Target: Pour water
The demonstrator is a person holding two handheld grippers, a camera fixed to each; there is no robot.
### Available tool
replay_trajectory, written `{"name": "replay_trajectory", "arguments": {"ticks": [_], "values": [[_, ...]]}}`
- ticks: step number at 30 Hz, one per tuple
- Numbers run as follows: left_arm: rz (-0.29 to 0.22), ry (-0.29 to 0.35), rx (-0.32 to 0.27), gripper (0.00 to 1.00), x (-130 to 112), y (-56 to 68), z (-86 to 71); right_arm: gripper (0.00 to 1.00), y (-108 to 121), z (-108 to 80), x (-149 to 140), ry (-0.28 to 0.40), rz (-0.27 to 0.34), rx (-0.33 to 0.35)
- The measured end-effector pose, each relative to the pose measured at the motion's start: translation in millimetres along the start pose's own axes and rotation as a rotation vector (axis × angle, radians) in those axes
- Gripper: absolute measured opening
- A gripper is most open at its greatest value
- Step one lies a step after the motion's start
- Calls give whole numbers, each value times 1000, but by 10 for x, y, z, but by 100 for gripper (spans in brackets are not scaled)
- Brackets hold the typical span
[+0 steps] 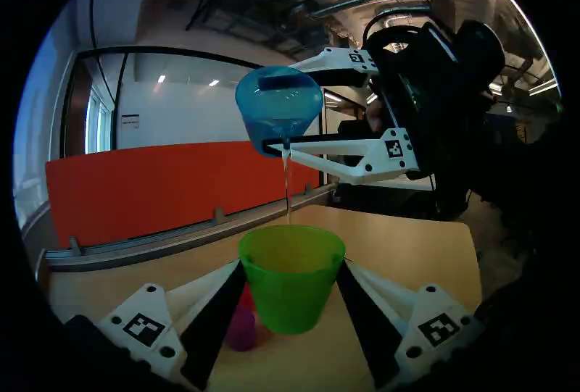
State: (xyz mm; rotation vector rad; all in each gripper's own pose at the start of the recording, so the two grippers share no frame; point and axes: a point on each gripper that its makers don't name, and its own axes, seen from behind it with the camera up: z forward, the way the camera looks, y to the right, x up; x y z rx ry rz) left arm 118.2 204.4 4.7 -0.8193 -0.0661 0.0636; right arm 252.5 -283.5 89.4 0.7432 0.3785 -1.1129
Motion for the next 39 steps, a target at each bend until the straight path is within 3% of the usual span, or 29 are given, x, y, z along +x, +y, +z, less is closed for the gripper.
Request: {"name": "replay_trajectory", "arguments": {"ticks": [39], "values": [[0, -2, -11, 85, -5, 36, 50, 88, 119, -24, -37, -2, -149, -40]]}}
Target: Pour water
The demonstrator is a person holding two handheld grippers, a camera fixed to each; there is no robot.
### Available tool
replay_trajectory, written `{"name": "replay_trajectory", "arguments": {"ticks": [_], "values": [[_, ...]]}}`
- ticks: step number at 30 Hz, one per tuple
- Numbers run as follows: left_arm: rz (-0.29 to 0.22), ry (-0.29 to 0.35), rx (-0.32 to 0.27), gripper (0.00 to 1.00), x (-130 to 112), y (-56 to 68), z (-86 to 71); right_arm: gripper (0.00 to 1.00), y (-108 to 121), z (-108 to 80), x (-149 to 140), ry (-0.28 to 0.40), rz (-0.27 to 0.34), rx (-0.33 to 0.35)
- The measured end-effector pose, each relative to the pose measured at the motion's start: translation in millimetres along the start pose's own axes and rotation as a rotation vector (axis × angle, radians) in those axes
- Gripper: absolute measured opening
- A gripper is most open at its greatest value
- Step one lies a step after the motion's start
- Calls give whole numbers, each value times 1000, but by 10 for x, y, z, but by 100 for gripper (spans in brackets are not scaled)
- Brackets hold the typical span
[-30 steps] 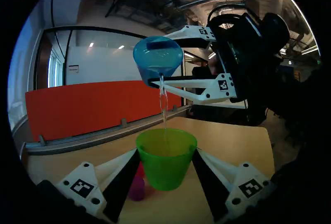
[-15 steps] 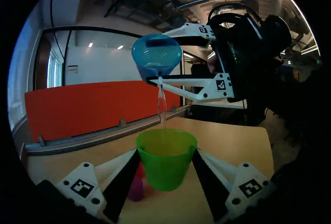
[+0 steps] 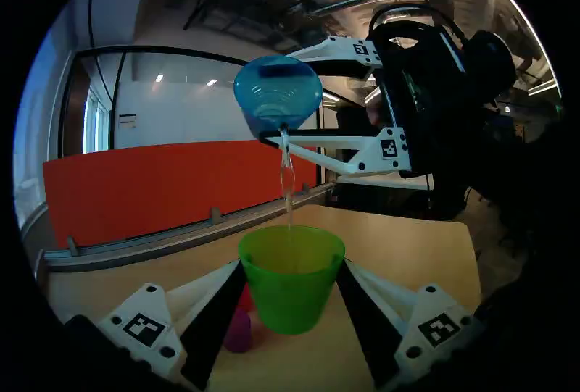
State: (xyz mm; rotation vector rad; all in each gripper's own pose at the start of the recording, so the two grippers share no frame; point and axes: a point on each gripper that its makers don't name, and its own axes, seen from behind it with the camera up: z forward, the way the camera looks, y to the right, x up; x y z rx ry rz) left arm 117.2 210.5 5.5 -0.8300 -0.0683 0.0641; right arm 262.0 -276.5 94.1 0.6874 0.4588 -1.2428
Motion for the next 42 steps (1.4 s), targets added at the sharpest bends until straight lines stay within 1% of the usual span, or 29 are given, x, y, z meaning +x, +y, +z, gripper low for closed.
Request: {"name": "replay_trajectory", "arguments": {"ticks": [24, 42], "values": [[1, 3, -2, 85, 10, 5, 5, 88, 108, 43, 46, 5, -95, -21], [1, 7, 7, 85, 19, -48, 20, 89, 158, 88, 30, 4, -161, -32]]}}
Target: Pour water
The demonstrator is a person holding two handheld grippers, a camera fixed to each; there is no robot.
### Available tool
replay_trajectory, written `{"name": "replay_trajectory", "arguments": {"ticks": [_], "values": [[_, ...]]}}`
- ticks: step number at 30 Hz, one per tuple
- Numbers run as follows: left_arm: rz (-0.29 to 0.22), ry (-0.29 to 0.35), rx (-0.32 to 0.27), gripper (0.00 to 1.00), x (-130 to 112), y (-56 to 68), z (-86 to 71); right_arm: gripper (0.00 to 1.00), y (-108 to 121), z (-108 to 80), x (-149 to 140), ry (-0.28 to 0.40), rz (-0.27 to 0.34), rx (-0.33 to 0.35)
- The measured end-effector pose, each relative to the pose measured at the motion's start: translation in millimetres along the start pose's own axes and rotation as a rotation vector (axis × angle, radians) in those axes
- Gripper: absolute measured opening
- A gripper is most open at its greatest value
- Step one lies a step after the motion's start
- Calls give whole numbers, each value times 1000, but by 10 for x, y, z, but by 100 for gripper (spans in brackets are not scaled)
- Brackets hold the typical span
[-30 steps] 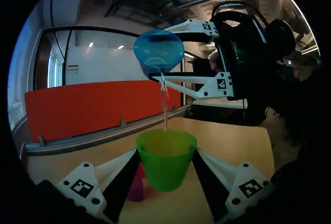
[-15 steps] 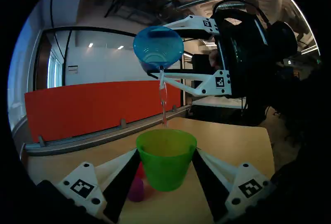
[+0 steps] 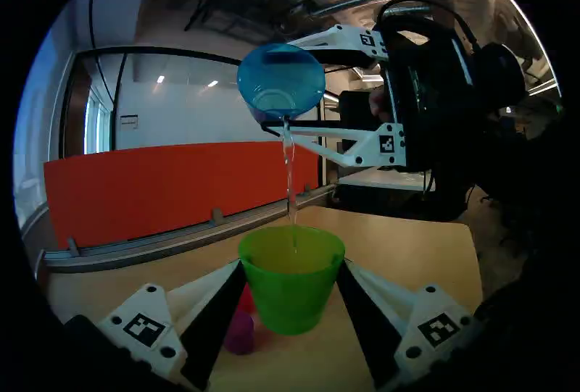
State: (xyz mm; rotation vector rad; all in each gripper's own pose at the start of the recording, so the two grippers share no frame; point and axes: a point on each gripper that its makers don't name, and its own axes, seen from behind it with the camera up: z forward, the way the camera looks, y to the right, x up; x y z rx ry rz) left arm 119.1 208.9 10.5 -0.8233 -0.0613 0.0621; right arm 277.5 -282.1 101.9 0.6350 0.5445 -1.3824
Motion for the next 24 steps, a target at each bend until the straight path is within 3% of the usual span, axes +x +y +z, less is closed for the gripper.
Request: {"name": "replay_trajectory", "arguments": {"ticks": [24], "values": [[3, 2, 6, 84, -11, -42, 5, 88, 72, 88, 194, 20, -127, -35]]}}
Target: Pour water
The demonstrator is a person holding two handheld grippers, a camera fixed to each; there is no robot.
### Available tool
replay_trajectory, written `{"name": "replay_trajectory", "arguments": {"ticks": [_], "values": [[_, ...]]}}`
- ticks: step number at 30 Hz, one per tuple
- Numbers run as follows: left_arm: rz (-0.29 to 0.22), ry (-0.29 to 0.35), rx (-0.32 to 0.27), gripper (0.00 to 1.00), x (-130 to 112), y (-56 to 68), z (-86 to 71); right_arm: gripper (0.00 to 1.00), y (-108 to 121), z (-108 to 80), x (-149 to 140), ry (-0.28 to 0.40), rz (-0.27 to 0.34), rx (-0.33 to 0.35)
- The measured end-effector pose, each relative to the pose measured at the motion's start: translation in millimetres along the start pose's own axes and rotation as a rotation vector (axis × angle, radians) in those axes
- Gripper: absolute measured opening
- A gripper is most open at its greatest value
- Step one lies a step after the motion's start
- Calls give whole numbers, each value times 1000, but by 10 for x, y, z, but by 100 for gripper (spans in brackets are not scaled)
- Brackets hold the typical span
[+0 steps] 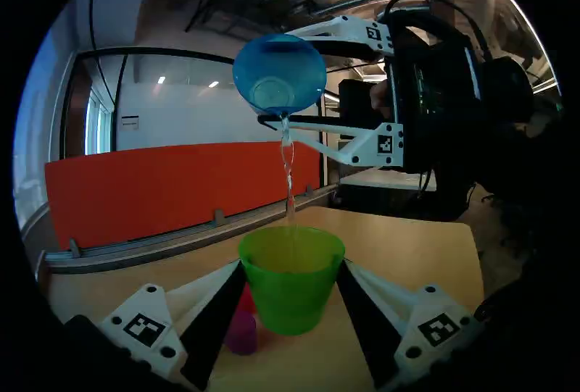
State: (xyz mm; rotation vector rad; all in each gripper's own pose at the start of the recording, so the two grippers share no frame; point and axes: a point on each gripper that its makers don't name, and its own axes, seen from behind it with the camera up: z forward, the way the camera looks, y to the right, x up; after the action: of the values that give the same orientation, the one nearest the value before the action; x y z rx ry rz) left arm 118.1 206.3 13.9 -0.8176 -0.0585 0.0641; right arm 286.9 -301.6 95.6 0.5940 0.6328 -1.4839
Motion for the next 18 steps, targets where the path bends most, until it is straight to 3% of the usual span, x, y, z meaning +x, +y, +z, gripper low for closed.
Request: {"name": "replay_trajectory", "arguments": {"ticks": [9, 18], "values": [[-4, 3, -1, 85, 5, -5, 9, 88, -18, 15, 119, 7, -65, -5], [-3, 6, 0, 84, 20, -4, 7, 88, 3, 10, 143, 11, -42, -10]]}}
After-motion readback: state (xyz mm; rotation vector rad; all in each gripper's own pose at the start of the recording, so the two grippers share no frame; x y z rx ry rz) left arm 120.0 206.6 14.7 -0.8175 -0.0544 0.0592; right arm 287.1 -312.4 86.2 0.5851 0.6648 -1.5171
